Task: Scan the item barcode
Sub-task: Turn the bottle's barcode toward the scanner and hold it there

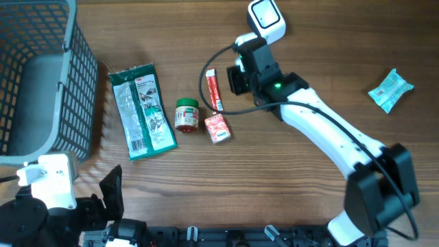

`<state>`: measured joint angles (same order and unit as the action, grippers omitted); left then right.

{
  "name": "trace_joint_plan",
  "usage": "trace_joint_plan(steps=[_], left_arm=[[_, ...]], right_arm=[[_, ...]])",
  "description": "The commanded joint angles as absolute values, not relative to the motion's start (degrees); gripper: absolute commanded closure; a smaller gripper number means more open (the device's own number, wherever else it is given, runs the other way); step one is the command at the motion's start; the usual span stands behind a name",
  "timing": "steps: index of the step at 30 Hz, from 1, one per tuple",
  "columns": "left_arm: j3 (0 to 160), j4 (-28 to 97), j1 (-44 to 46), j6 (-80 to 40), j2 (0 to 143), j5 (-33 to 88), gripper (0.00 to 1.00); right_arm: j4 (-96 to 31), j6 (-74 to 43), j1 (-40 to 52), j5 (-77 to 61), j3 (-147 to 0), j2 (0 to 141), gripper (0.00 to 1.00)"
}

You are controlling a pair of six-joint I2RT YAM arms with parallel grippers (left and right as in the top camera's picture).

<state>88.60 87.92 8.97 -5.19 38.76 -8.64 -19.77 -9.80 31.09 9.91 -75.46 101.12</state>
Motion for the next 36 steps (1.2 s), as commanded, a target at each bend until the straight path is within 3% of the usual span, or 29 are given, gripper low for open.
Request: trace_joint_plan(steps=[1, 5, 18, 26, 36], left_arm=[[88.6, 87.8, 8.8, -4.5, 38.7, -8.1, 0.0], [88.6, 87.8, 8.8, -4.5, 38.7, -8.2, 0.0], [88.6, 87.8, 8.8, -4.5, 38.7, -8.2, 0.0], [88.6, 87.8, 8.8, -4.5, 38.7, -8.1, 0.0], [88.6, 87.8, 8.8, -4.5, 38.7, -8.1, 0.0]], right_arm=[[-13.4, -13.8, 31.1, 20.5, -76.0, 106.7, 0.87], [-11.5, -18.3, 31.1, 21.1, -76.0, 111.7, 0.92], [-28.2, -27.4, 32.1, 7.4, -76.0, 112.7, 0.93], [-33.8, -31.9, 37.0, 2.5, -76.0, 112.7, 0.86], [-36.9, -33.0, 37.1, 2.4, -76.0, 113.6, 0.68]])
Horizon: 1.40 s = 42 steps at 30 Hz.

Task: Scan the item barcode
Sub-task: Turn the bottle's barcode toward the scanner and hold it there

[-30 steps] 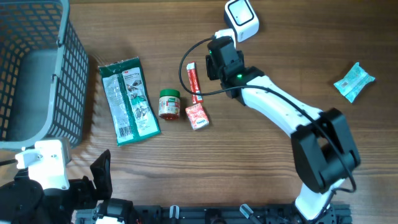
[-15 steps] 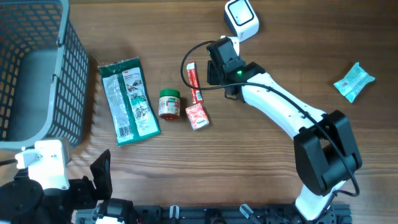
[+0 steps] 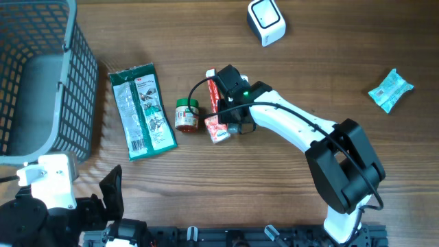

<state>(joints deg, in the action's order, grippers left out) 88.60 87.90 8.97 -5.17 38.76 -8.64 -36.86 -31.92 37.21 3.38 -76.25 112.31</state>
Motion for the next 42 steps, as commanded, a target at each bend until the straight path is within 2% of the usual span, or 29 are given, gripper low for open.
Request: trace_joint_plan(steps=[1, 5, 6, 8, 9, 13, 14, 15, 21, 26, 28, 35, 42], left_arm=[[88.6, 87.8, 8.8, -4.5, 38.7, -8.1, 0.0], [88.6, 87.8, 8.8, -4.5, 38.7, -8.2, 0.0], [88.6, 87.8, 8.8, -4.5, 38.7, -8.2, 0.0], [88.6, 87.8, 8.8, -4.5, 38.7, -8.1, 0.0], [88.6, 87.8, 8.8, -4.5, 38.7, -8.2, 0.0], [88.6, 87.8, 8.8, -4.5, 38.7, -8.1, 0.0], [88.6, 87.8, 8.8, -4.5, 38.7, -8.2, 0.0], [88.6, 87.8, 8.8, -4.5, 38.7, -8.2, 0.0], [88.6, 87.8, 8.8, -4.5, 38.7, -8.1, 0.0], [88.6, 87.8, 8.8, -4.5, 38.7, -8.1, 0.0], [88.6, 87.8, 8.8, -4.5, 38.7, -8.1, 0.0], [88.6, 87.8, 8.8, -4.5, 38.7, -8.1, 0.0], [88.6, 87.8, 8.8, -4.5, 38.7, -8.1, 0.0]], right_arm=[[-36.9, -33.0, 37.1, 2.4, -76.0, 114.1, 0.66], [-36.0, -32.9, 37.1, 2.7, -76.0, 117.3, 0.62], [-35.3, -32.9, 37.1, 3.5, -76.0, 118.3, 0.54], [-34.0, -32.9, 37.1, 6.1, -76.0, 119.7, 0.46], [-33.8, -33.0, 37.0, 6.9, -76.0, 119.8, 0.37], [-33.7, -31.2, 35.5, 8.8, -76.1, 119.9, 0.13], [-34.1, -31.2, 34.7, 8.3, -76.1, 119.9, 0.02], [-34.7, -31.0, 33.7, 6.7, -76.2, 119.8, 0.0], [-34.3, -26.8, 29.6, -1.8, -76.2, 118.5, 0.0], [-33.8, -22.4, 30.1, -2.3, -76.2, 118.7, 0.02], [-33.9, -21.8, 30.1, -2.3, -76.2, 118.7, 0.14], [-32.8, -21.9, 30.5, -2.0, -76.1, 121.3, 0.26], [-34.4, -22.7, 30.5, -1.2, -76.2, 121.3, 0.51]])
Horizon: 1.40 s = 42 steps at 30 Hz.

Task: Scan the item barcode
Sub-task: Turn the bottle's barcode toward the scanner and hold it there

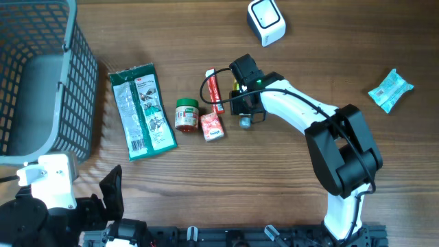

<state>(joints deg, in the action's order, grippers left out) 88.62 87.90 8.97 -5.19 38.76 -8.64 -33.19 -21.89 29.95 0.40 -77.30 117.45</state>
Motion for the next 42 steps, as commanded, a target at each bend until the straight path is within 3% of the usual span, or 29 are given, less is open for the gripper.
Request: trace_joint_plan(steps=[1, 7, 13, 17, 22, 24, 28, 39, 42], left_arm=[[88.6, 87.8, 8.8, -4.5, 38.7, -8.1, 0.0], [88.6, 87.8, 8.8, -4.5, 38.7, -8.2, 0.0], [88.6, 87.8, 8.8, -4.5, 38.7, -8.2, 0.0], [88.6, 87.8, 8.8, -4.5, 38.7, -8.2, 0.0], [88.6, 87.8, 8.8, -4.5, 38.7, -8.1, 0.0], [88.6, 87.8, 8.8, -4.5, 38.7, -8.1, 0.0], [88.6, 87.8, 8.8, -4.5, 38.7, -8.1, 0.0], [88.6, 87.8, 8.8, -4.5, 38.7, -8.1, 0.0], [88.6, 87.8, 8.8, -4.5, 38.7, -8.2, 0.0]], right_arm=[[-34.5, -22.7, 30.5, -1.1, -76.2, 120.8, 0.52], [-39.8, -20.9, 30.5, 4.5, -79.2, 113.6, 0.67], [-47.6, -4.0, 30.5, 4.4, -79.5, 97.9, 0.83], [-51.8, 6.0, 30.5, 3.5, -79.5, 88.8, 0.89], [-57.7, 18.9, 30.5, -7.3, -79.4, 78.0, 0.9], [-59.1, 19.5, 30.5, -7.6, -79.4, 77.1, 0.96], [-61.7, 22.5, 30.5, -7.6, -78.7, 78.3, 0.95], [-61.5, 25.5, 30.6, -13.0, -78.3, 82.8, 0.96], [-57.4, 17.5, 30.6, -2.8, -78.3, 82.8, 0.96]])
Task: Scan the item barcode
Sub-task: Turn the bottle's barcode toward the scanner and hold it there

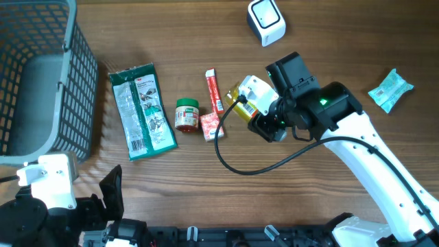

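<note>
The white barcode scanner (266, 20) stands at the far middle of the table. My right gripper (259, 108) hangs above the table's middle, shut on a small yellow item with a white label (248, 98); the label faces up. The item is lifted off the wood, to the right of the red stick packet (215, 90) and well short of the scanner. My left gripper (110, 191) is parked at the near left edge; its fingers are too dark to read.
A grey basket (81, 75) fills the far left. A green packet (143, 110), a green-lidded jar (186, 114) and a small red packet (211, 126) lie in a row left of the held item. A teal packet (391, 89) lies far right.
My right gripper was low beside the red stick packet with only a sliver of yellow showing. It is now higher and further right, with the yellow labelled item plainly held in it.
My right gripper was first up by the scanner. Then it was down over the small red packet and the stick packet. After that the small red packet lay slightly further left with the gripper just right of it. Now the gripper holds a yellow item above the table.
</note>
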`<state>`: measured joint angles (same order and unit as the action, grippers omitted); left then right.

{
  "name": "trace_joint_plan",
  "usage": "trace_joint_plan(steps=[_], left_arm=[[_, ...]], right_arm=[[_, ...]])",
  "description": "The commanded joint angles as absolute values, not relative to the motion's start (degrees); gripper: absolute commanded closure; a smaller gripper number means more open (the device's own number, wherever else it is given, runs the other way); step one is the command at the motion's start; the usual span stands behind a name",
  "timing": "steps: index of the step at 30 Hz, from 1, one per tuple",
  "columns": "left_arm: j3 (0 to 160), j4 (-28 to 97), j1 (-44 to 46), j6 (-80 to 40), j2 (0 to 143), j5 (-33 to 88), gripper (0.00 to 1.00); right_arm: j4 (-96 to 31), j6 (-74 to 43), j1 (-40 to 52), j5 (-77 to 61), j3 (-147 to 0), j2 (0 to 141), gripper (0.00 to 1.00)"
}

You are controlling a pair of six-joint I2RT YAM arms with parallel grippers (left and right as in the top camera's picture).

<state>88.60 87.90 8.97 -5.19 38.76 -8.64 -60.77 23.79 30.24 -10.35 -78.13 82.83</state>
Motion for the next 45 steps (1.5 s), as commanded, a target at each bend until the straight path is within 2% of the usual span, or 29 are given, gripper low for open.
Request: trace_joint_plan(steps=[1, 3, 6, 9, 11, 13, 15, 19, 20, 21, 24, 30, 45], left_arm=[[88.6, 87.8, 8.8, -4.5, 38.7, -8.1, 0.0], [88.6, 87.8, 8.8, -4.5, 38.7, -8.2, 0.0], [88.6, 87.8, 8.8, -4.5, 38.7, -8.1, 0.0], [88.6, 87.8, 8.8, -4.5, 38.7, -8.2, 0.0], [88.6, 87.8, 8.8, -4.5, 38.7, -8.1, 0.0], [88.6, 87.8, 8.8, -4.5, 38.7, -8.1, 0.0], [88.6, 87.8, 8.8, -4.5, 38.7, -8.1, 0.0], [88.6, 87.8, 8.8, -4.5, 38.7, -8.1, 0.0], [88.6, 87.8, 8.8, -4.5, 38.7, -8.2, 0.0], [88.6, 87.8, 8.8, -4.5, 38.7, -8.1, 0.0], [88.6, 87.8, 8.8, -4.5, 38.7, -8.1, 0.0], [88.6, 87.8, 8.8, -4.5, 38.7, -8.1, 0.0], [88.6, 87.8, 8.8, -4.5, 38.7, -8.1, 0.0]], right_arm=[[-54.2, 9.5, 30.6, 10.1, -78.3, 82.9, 0.96], [-50.3, 1.5, 30.6, 25.0, -78.3, 83.0, 0.96], [-42.8, 0.9, 30.6, 37.7, -78.3, 84.0, 0.96], [-34.1, 6.7, 30.6, 49.0, -78.3, 87.5, 0.96], [-25.6, 15.8, 30.6, 57.6, -78.3, 91.3, 0.96], [-7.4, 36.4, 30.6, 69.0, -78.3, 97.9, 0.96], [16.2, 60.1, 30.3, 74.4, -78.3, 104.3, 0.96], [63.2, 100.9, 30.1, 72.7, -78.3, 116.7, 0.96], [70.6, 109.0, 30.0, 71.1, -78.3, 119.9, 0.96], [72.7, 112.4, 29.8, 70.5, -78.3, 122.0, 0.96], [67.6, 113.0, 29.0, 71.1, -78.3, 127.7, 0.96], [66.3, 121.6, 27.6, 68.6, -78.4, 130.0, 0.96], [49.9, 114.9, 25.0, 52.9, -78.4, 130.0, 0.96]])
